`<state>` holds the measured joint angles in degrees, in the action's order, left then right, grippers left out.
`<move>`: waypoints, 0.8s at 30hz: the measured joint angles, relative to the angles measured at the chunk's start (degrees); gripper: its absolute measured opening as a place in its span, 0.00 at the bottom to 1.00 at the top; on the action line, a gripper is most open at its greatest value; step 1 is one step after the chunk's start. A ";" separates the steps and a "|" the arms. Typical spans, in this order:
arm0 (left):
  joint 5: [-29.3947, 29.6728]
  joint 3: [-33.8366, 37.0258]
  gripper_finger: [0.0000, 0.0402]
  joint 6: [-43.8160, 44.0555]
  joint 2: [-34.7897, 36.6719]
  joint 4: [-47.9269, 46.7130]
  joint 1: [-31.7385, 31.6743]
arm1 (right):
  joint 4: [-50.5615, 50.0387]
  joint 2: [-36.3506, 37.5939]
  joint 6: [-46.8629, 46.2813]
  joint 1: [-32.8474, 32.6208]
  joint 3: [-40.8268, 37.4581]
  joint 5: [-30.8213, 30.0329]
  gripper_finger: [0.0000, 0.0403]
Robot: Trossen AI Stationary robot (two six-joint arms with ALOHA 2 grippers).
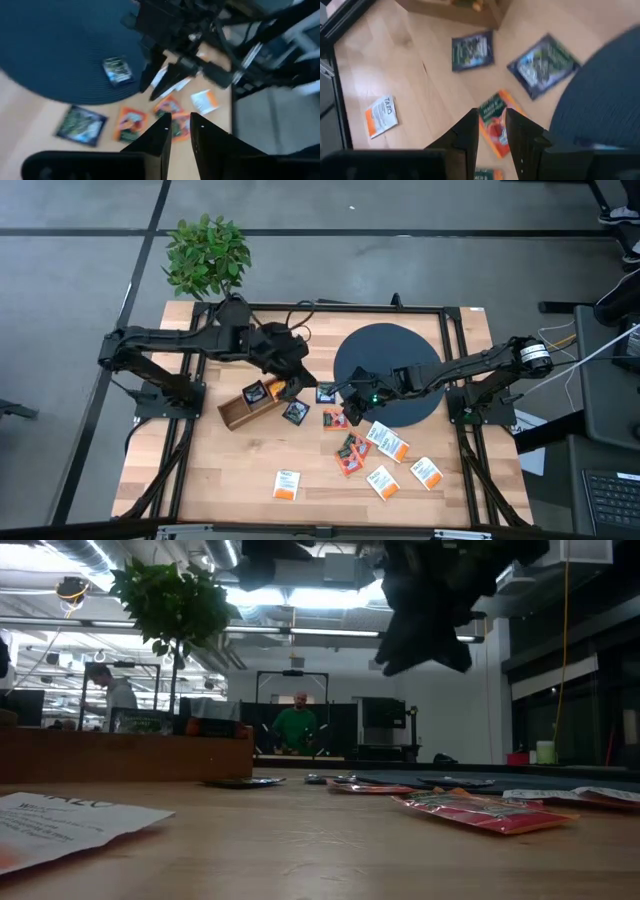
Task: Pick & Place Tea
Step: Put the orange tea bag into the right section of the wooden organizer
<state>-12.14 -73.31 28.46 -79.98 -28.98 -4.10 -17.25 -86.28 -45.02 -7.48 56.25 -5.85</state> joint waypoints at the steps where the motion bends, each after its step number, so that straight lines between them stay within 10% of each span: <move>1: -0.39 2.22 0.16 1.90 0.19 3.34 0.06 | 0.67 -0.02 -1.22 -0.22 -0.77 0.13 0.25; 11: -1.25 20.90 0.16 25.65 -4.15 27.61 1.55 | 8.69 -0.02 -9.80 -0.62 -8.62 5.78 0.25; 24: -0.25 21.76 0.17 29.11 -15.31 34.69 5.35 | 11.41 -3.51 -11.49 -0.64 -12.46 7.52 0.25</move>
<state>-12.39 -51.55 57.57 -95.29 5.71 1.26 -5.84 -89.79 -56.51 -8.12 43.79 1.67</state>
